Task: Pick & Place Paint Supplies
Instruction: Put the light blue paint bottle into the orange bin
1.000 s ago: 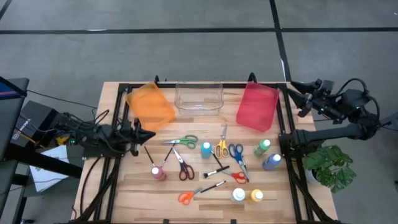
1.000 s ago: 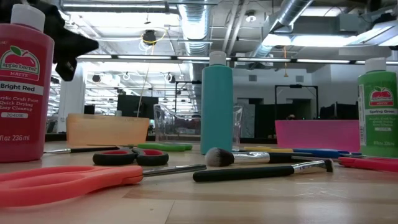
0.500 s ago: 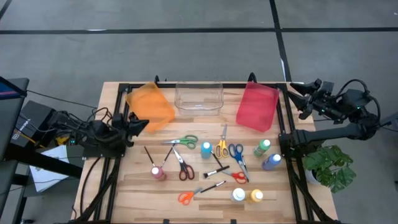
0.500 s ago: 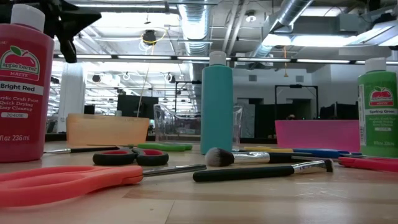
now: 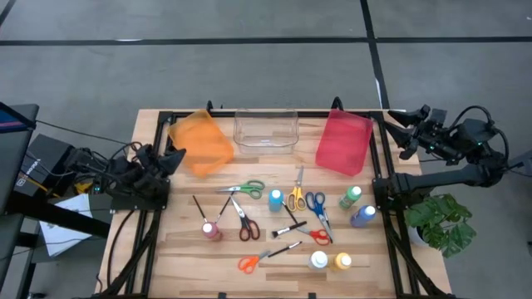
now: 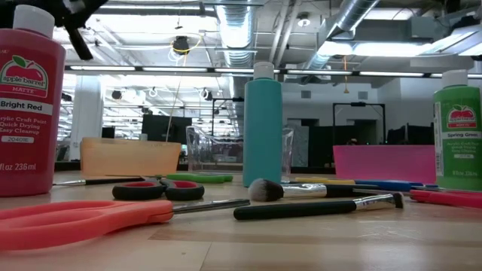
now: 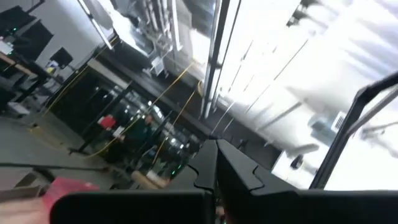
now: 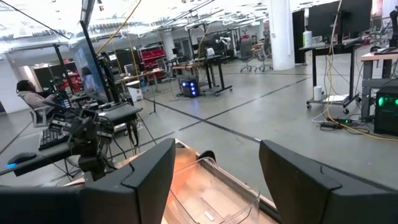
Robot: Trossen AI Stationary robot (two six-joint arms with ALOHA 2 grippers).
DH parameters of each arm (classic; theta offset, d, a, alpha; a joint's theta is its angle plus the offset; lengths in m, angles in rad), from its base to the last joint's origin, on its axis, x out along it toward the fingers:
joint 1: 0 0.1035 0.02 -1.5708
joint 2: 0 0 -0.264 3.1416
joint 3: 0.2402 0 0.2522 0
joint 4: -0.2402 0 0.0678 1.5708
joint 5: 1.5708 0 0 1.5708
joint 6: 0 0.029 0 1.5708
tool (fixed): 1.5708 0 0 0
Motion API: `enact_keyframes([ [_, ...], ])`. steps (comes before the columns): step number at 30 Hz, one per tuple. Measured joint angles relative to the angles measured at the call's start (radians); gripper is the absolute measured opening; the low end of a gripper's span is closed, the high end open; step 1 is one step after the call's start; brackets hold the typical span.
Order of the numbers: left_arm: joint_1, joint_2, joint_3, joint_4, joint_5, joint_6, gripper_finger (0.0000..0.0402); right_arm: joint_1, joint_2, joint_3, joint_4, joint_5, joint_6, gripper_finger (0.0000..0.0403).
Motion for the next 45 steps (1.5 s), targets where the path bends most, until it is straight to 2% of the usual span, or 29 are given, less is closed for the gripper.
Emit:
enact_keyframes([
  [5,0.000,0.000,0.000,0.056,0.000,-0.002,0.0003,0.000,0.000,0.000,0.000,0.000,0.000,0.0233],
  [15,0.000,0.000,0.000,0.053,-0.001,-0.002,0.0003,0.000,0.000,0.000,0.001,0.000,0.000,0.0233],
  [19,0.000,0.000,0.002,0.136,-0.037,-0.048,0.0003,0.000,0.000,0.000,0.001,0.000,0.000,0.0233],
  [20,0.000,0.000,0.013,0.142,-0.023,-0.026,0.0003,0.000,0.000,0.000,0.000,0.000,0.000,0.0233],
  [23,0.000,0.004,0.091,0.128,0.104,0.078,0.0003,0.000,0.000,0.000,0.000,0.000,0.000,0.0233],
  [27,0.000,0.046,0.238,0.006,0.229,0.240,0.0001,0.000,0.000,0.000,0.000,0.000,-0.003,0.0233],
  [30,0.000,0.054,0.348,-0.087,0.380,0.384,0.0001,0.000,0.000,0.000,0.000,0.000,-0.002,0.0233],
  [33,0.000,-0.007,0.470,-0.299,0.526,0.450,0.0000,0.000,0.000,0.000,0.000,0.000,-0.002,0.0233],
  [35,0.000,-0.064,0.536,-0.476,0.544,0.418,0.0000,0.000,0.000,0.000,0.000,0.000,-0.002,0.0233],
  [38,0.000,-0.137,0.546,-0.652,0.543,0.373,0.0000,0.000,0.000,0.000,0.000,0.000,0.000,0.0233],
  [42,-0.001,-0.141,0.510,-0.753,0.551,0.363,0.0000,0.000,0.000,0.000,0.000,0.000,0.016,0.0233],
  [45,-0.001,-0.125,0.427,-0.729,0.549,0.320,0.0000,0.000,0.000,0.000,-0.001,0.000,0.032,0.0233],
])
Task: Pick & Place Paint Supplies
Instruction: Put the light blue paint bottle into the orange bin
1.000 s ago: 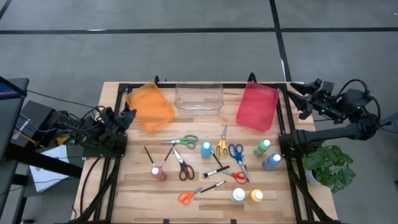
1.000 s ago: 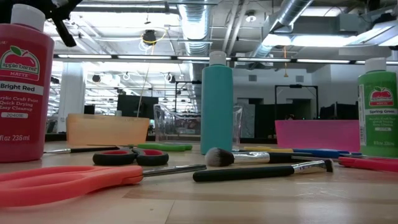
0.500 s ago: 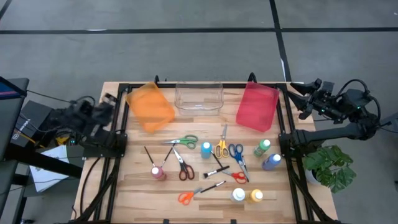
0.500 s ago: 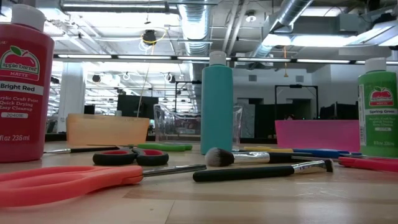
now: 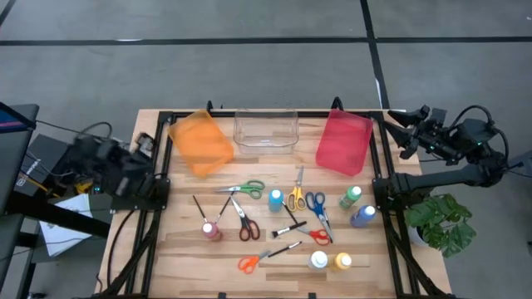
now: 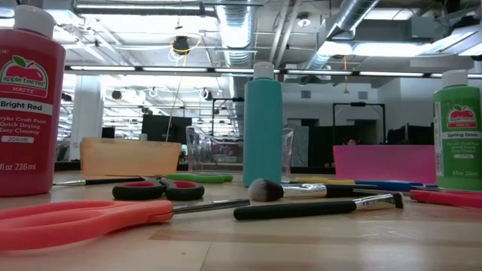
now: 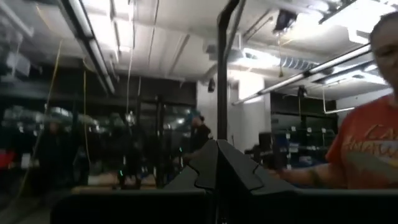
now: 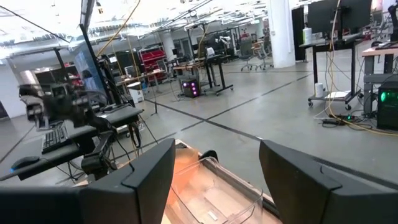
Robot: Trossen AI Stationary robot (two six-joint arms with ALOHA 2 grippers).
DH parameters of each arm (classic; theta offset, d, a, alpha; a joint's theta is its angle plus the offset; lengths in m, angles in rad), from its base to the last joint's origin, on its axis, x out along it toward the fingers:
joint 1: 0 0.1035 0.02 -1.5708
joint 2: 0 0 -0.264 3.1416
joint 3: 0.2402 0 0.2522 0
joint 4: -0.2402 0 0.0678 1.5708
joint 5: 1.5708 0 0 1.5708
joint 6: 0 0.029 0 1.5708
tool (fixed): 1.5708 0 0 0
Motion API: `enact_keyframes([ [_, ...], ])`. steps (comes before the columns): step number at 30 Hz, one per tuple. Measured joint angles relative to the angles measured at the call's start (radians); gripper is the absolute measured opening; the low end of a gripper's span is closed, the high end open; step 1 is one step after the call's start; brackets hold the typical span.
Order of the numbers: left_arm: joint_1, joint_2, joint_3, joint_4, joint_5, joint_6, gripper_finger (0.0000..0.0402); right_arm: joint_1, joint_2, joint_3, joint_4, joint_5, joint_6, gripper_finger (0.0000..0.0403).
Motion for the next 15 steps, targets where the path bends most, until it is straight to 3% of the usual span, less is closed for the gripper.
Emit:
enact_keyframes([
  [11,0.000,-0.023,-0.406,0.398,-0.009,-0.213,0.0000,0.000,0.000,0.000,0.000,0.007,0.004,0.0233],
  [15,0.000,-0.018,-0.426,0.305,-0.018,-0.245,0.0000,0.000,0.000,0.000,0.000,0.007,0.016,0.0233],
])
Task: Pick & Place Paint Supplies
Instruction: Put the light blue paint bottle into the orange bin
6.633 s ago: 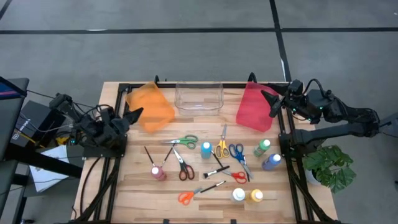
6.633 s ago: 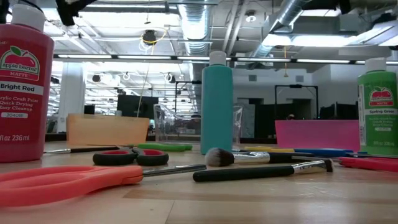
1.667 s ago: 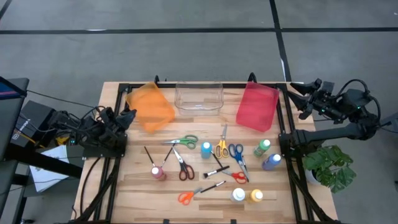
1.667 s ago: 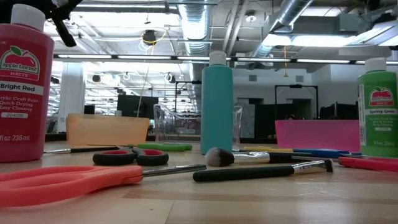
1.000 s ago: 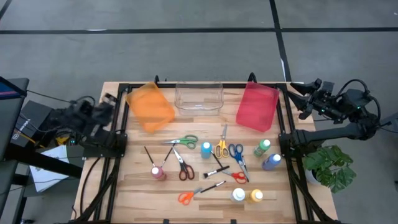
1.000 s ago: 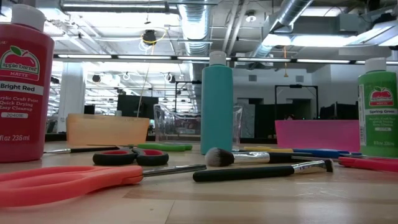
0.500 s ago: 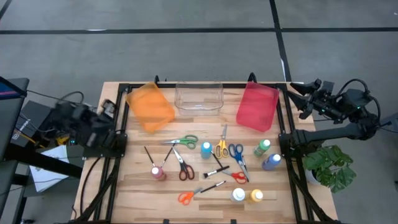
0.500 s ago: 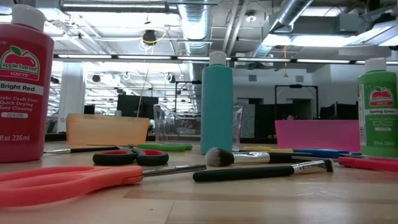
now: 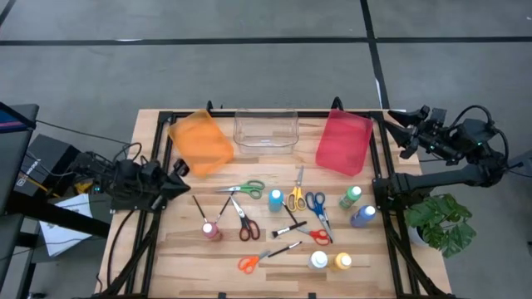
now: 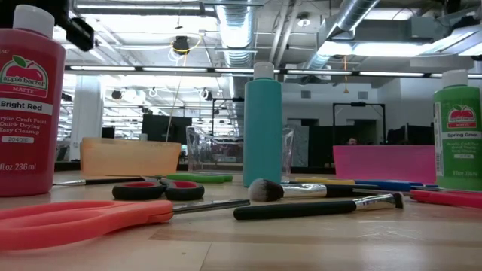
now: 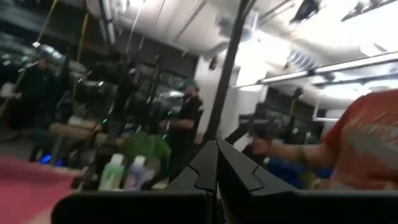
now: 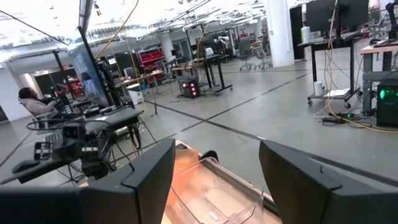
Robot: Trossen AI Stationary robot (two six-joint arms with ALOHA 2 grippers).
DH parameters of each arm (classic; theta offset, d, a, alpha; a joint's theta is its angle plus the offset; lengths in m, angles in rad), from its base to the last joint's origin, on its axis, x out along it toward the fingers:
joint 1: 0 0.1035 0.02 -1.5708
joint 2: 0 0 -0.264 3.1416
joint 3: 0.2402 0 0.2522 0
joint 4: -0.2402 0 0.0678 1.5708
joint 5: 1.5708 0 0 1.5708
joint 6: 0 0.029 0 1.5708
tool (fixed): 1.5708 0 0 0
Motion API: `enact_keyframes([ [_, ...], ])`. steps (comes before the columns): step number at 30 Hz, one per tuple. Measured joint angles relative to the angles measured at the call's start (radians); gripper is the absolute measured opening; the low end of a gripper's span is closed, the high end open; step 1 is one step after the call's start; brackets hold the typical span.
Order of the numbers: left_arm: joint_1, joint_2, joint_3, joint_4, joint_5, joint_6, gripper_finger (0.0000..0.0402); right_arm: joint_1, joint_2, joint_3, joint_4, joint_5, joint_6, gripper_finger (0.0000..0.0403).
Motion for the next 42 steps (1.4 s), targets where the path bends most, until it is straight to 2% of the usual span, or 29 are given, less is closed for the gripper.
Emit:
enact_keyframes([
  [2,0.000,0.002,0.000,-0.080,-0.032,0.002,0.0000,0.000,0.000,0.000,0.000,0.000,0.000,0.0233],
  [6,0.000,0.025,0.000,-0.248,-0.211,-0.076,0.0000,0.000,0.000,0.000,-0.001,-0.012,-0.001,0.0233],
  [9,0.005,0.067,-0.001,-0.222,-0.280,-0.043,0.0000,0.001,0.000,0.000,-0.012,-0.063,-0.005,0.0231],
  [13,0.039,0.129,0.000,-0.135,-0.285,0.061,0.0000,0.001,-0.017,-0.008,-0.035,-0.113,-0.025,0.0221],
  [17,0.098,0.181,-0.001,-0.062,-0.222,0.132,0.0000,0.001,-0.088,-0.077,-0.012,-0.141,-0.047,0.0201],
  [20,0.169,0.212,0.001,0.032,-0.157,0.138,0.0000,0.001,-0.189,-0.178,0.046,-0.161,-0.047,0.0179],
  [22,0.225,0.223,0.015,0.038,-0.100,0.139,0.0000,0.001,-0.266,-0.253,0.091,-0.165,-0.047,0.0161],
  [24,0.291,0.238,0.033,0.038,-0.043,0.139,0.0000,0.000,-0.268,-0.305,0.131,-0.174,-0.048,0.0139],
  [26,0.362,0.252,0.055,0.025,0.021,0.137,0.0000,0.000,-0.264,-0.318,0.095,-0.198,-0.078,0.0113],
  [29,0.464,0.268,0.092,-0.005,0.090,0.136,0.0000,0.000,-0.231,-0.346,0.182,-0.267,-0.104,0.0069],
  [31,0.520,0.292,0.120,-0.003,0.105,0.136,0.0000,0.000,-0.242,-0.379,0.152,-0.293,-0.103,0.0037],
  [33,0.560,0.296,0.133,-0.010,0.105,0.136,0.0000,0.000,-0.269,-0.393,0.203,-0.315,-0.091,0.0011],
  [37,0.597,0.319,0.173,-0.013,0.087,0.128,0.0000,0.000,-0.268,-0.423,0.173,-0.370,-0.041,0.0010],
  [39,0.593,0.338,0.218,-0.007,0.081,0.128,0.0000,0.000,-0.269,-0.438,0.222,-0.376,-0.032,0.0005],
  [42,0.581,0.399,0.313,-0.011,0.061,0.128,0.0000,0.000,-0.268,-0.464,0.204,-0.369,-0.034,0.0004],
])
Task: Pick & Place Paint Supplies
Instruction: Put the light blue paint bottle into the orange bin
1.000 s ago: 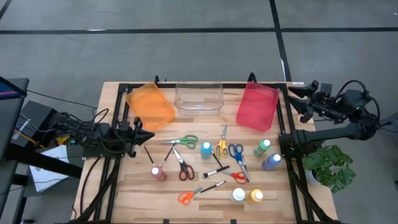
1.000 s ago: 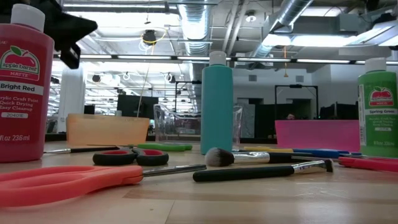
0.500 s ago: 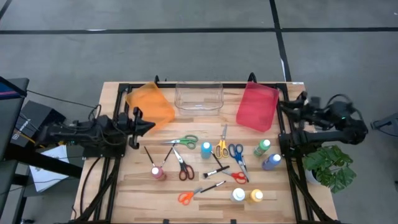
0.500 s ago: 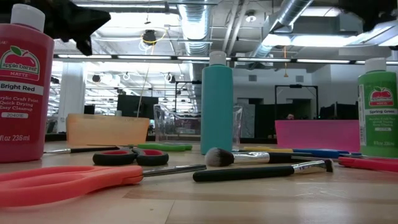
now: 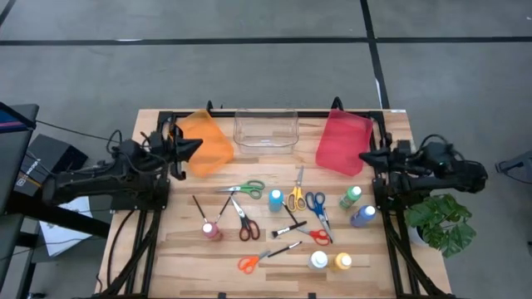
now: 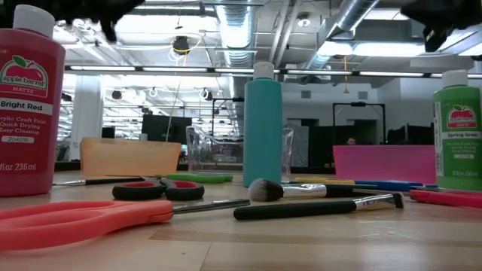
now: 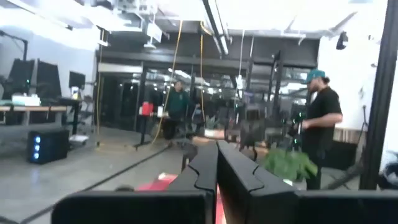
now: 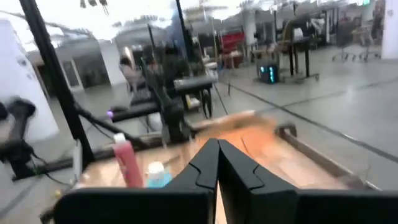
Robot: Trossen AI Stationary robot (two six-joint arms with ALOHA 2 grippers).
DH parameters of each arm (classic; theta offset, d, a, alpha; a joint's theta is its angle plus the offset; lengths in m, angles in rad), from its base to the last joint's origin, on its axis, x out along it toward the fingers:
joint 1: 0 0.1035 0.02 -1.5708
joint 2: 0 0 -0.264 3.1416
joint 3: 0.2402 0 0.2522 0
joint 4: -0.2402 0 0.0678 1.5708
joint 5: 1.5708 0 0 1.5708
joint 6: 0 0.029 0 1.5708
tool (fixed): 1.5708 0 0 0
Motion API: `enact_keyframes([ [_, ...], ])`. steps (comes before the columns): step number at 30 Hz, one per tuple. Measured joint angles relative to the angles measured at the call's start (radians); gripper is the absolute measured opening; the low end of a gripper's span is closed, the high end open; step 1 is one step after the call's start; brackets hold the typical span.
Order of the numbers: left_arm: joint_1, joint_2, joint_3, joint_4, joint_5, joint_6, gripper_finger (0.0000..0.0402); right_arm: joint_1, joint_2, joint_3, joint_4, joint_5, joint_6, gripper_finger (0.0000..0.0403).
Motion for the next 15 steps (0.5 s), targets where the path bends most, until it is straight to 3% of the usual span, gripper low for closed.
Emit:
enact_keyframes([
  [10,-0.005,0.356,0.455,-0.387,-0.073,-0.007,0.0000,-0.003,0.000,0.013,0.032,0.082,-0.005,0.0008],
  [15,-0.010,0.497,0.624,-0.665,-0.095,-0.073,0.0003,-0.003,0.000,0.014,0.033,0.122,0.013,0.0009],
])
